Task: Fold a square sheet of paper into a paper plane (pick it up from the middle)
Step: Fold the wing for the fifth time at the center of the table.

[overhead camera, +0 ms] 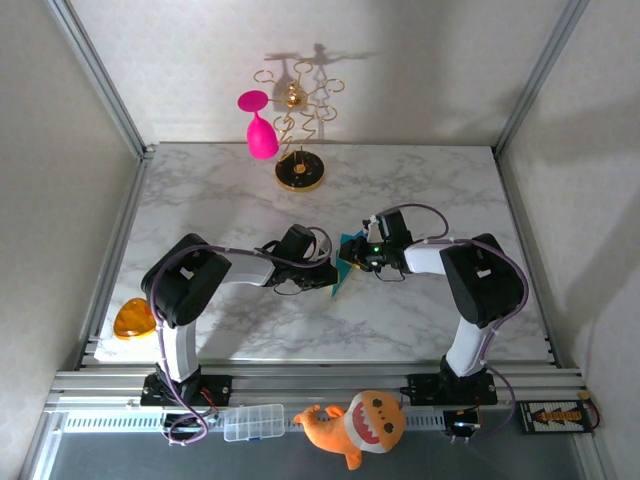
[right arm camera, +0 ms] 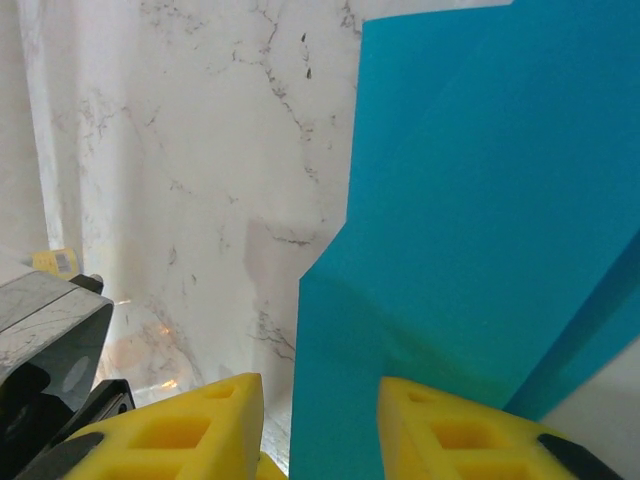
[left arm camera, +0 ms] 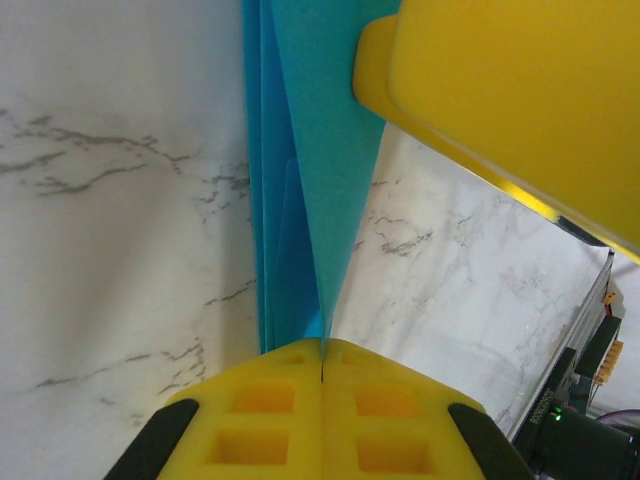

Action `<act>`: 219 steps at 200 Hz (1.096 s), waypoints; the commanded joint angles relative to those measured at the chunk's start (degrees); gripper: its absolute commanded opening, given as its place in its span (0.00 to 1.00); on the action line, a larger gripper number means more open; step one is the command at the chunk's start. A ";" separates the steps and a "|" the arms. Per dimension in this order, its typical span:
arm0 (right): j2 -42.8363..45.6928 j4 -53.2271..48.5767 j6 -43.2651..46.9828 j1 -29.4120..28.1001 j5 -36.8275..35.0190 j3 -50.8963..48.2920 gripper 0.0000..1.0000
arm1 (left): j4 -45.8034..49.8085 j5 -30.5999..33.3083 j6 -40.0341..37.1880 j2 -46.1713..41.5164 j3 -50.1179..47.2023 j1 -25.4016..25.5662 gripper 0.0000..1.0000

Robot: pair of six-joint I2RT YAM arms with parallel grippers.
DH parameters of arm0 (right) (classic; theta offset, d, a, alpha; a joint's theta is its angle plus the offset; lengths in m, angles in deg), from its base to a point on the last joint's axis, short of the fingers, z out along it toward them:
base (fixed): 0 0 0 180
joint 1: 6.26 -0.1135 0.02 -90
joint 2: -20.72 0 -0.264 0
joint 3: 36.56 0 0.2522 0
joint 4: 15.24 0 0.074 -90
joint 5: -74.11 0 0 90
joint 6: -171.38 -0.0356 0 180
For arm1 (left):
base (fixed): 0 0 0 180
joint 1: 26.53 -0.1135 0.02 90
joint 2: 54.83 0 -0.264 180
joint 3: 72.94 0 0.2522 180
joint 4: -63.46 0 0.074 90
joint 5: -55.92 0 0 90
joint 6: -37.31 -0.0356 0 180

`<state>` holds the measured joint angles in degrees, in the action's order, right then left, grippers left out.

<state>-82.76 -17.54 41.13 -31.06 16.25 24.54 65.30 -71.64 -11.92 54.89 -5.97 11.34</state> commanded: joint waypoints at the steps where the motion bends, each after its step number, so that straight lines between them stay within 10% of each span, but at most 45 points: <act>1: -1.21 -2.78 0.43 -0.38 -2.71 1.18 0.36 | 0.50 0.65 0.36 1.26 -0.83 -0.69 0.02; 219: -2.58 -7.24 -0.49 -0.35 -6.10 2.77 0.33 | 7.74 10.39 -0.97 -11.45 1.72 -0.11 0.22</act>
<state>-83.44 -21.38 40.26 -31.32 13.45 26.39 74.08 -62.62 -13.84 45.51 -5.75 11.14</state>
